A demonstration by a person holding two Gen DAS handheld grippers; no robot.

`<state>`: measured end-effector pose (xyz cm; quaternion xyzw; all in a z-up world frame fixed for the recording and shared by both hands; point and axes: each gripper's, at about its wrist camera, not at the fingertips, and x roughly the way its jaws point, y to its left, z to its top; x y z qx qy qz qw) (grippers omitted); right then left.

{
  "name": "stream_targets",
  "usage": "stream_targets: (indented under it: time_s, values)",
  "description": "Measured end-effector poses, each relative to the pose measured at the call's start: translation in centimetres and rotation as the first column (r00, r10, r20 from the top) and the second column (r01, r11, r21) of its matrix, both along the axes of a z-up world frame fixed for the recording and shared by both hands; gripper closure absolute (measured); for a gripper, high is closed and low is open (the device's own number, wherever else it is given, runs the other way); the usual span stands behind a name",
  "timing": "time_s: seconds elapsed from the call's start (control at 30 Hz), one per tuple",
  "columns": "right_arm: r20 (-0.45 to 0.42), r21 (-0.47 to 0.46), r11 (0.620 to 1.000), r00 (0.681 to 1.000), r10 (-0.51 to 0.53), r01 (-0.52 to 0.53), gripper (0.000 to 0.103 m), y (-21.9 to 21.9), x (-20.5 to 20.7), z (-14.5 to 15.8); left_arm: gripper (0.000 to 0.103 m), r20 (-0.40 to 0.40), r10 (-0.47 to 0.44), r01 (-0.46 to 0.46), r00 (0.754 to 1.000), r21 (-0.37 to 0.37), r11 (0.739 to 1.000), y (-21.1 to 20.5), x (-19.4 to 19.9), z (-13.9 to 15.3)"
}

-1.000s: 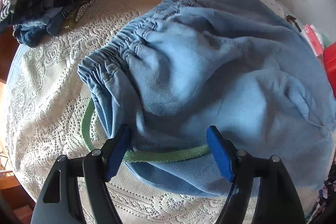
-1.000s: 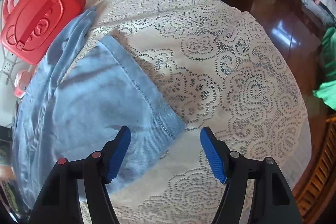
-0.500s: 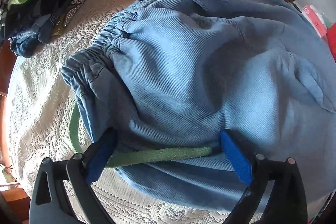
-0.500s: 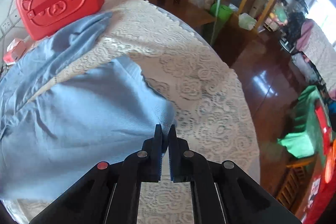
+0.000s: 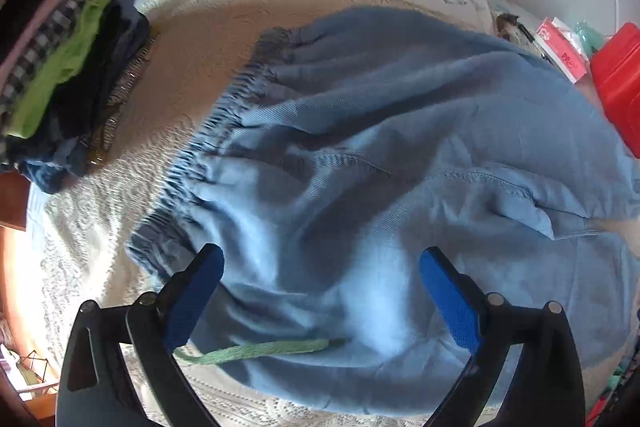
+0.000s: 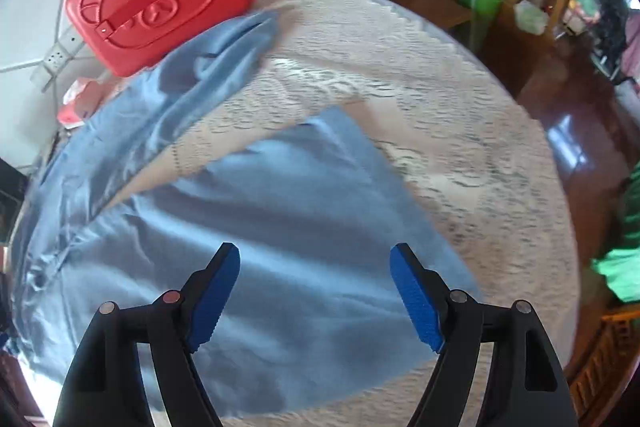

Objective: Fold clothes
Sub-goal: 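Pull the leg edge flat with the right tool while the left tool releases the cuff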

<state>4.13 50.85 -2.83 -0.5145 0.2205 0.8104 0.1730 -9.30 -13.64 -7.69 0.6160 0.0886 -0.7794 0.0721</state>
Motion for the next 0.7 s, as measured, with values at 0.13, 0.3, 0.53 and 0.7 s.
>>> stream_targets:
  time_s: [0.13,0.3,0.53,0.7]
  values:
    - [0.063,-0.014,0.998,0.996,0.067,-0.067,0.025,-3.4,-3.4,-3.2,0.001,0.069,-0.023,0.023,0.997,-0.001,1.000,2.4,0.1,-4.2]
    - [0.082,0.064,0.996,0.995,0.053,-0.058,0.022,-5.7,-3.4,-4.8,0.000,0.019,0.024,-0.024,1.000,-0.025,0.999,3.3,1.2,-5.2]
    - [0.150,0.111,0.991,0.987,0.053,-0.070,0.057,-5.6,-3.4,-4.8,0.003,0.098,0.002,-0.003,0.995,0.012,1.000,2.9,1.3,-5.5]
    - [0.019,0.102,0.994,0.999,0.037,-0.039,0.085,-2.8,-5.2,-0.3,0.007,-0.050,0.020,-0.021,0.999,-0.035,0.999,0.8,-2.6,0.1]
